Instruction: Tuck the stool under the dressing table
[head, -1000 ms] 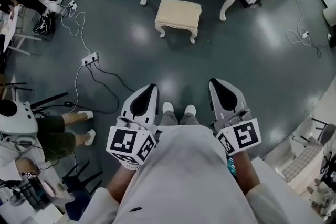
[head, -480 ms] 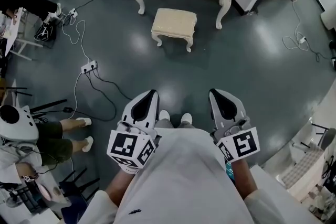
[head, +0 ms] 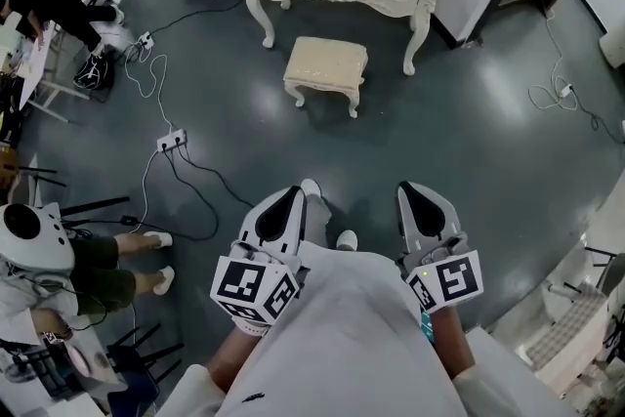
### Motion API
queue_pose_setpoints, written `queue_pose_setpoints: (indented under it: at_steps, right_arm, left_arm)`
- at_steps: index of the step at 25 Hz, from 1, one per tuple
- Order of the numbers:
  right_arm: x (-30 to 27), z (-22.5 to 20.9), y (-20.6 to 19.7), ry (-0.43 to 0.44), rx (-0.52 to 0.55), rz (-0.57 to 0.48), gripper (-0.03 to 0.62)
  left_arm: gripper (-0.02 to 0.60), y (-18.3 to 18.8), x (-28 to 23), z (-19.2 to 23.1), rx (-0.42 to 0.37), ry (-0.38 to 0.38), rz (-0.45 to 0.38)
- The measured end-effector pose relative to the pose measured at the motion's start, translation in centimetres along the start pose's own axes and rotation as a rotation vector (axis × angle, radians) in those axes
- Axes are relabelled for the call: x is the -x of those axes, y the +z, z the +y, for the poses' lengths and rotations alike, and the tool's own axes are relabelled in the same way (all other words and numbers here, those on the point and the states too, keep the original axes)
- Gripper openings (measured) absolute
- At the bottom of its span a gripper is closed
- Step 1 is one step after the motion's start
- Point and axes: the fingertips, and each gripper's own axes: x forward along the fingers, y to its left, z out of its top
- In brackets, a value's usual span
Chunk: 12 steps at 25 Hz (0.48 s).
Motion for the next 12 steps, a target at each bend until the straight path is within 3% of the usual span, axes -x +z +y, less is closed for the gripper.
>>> queue_pose_setpoints:
  at_steps: [7, 12]
  right_arm:
    - [-1.8, -1.4, 0.5, -0.007, -0.011, -0.03, 0.011]
    - [-5.2, -2.3, 0.7, 0.0, -0.004, -0.015, 0.011]
  left_arm:
    - [0.009, 0.9, -2.5, 1.1, -0.009, -0.008, -0.011]
    - [0.009, 1.5, -4.7, 4.3, 0.032, 0.019, -0.022]
